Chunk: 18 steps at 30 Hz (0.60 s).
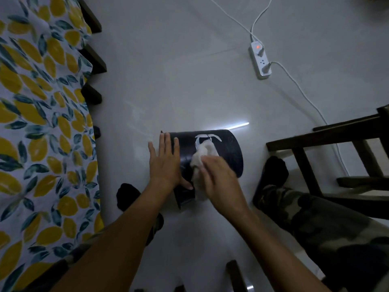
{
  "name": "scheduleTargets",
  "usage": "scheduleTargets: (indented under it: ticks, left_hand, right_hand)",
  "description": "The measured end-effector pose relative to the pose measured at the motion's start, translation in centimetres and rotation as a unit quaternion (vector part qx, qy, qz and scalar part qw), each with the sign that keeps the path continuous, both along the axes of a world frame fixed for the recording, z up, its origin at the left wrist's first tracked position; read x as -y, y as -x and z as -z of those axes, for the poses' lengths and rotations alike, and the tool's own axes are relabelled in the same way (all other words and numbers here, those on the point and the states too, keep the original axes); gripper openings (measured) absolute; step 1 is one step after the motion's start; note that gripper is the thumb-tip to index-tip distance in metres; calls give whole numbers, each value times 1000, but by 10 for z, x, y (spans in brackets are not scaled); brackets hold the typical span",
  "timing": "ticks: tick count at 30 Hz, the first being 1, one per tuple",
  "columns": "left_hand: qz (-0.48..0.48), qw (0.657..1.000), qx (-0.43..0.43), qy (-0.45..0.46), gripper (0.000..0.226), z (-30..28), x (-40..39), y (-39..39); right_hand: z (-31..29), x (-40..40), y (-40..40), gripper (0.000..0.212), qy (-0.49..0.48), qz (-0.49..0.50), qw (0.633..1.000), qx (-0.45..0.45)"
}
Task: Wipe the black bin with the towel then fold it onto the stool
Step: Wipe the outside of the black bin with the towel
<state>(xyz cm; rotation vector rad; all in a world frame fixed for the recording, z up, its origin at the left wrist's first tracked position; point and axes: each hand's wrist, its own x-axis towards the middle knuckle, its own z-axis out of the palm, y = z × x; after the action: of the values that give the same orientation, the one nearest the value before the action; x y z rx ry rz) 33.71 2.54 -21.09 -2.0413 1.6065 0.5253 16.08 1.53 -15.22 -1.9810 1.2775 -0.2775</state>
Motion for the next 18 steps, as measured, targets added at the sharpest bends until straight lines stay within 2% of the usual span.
scheduleTargets:
  ticks: [2,4,7,12,18]
  left_hand:
    - [10,1000,-1,10,152,4,-6,3]
    - [13,1000,-6,26,138,8,-15,5]
    - [7,999,-23,47,130,13,-24,5]
    - [-21,997,-65,41,158,19,-26,2]
    - [-40,995,-70,52,159,15,-41,11]
  right_hand:
    - [34,-9,-14,47,3,-96,993,-61]
    - [63,-21,-19,59,71,-167,974,-137]
    - [87,-23,-20,62,106,-167,965,-171]
    - [107,21,-31,58,126,-209,952,-185]
    - [135,103,-12,55,86,-120,961,-234]
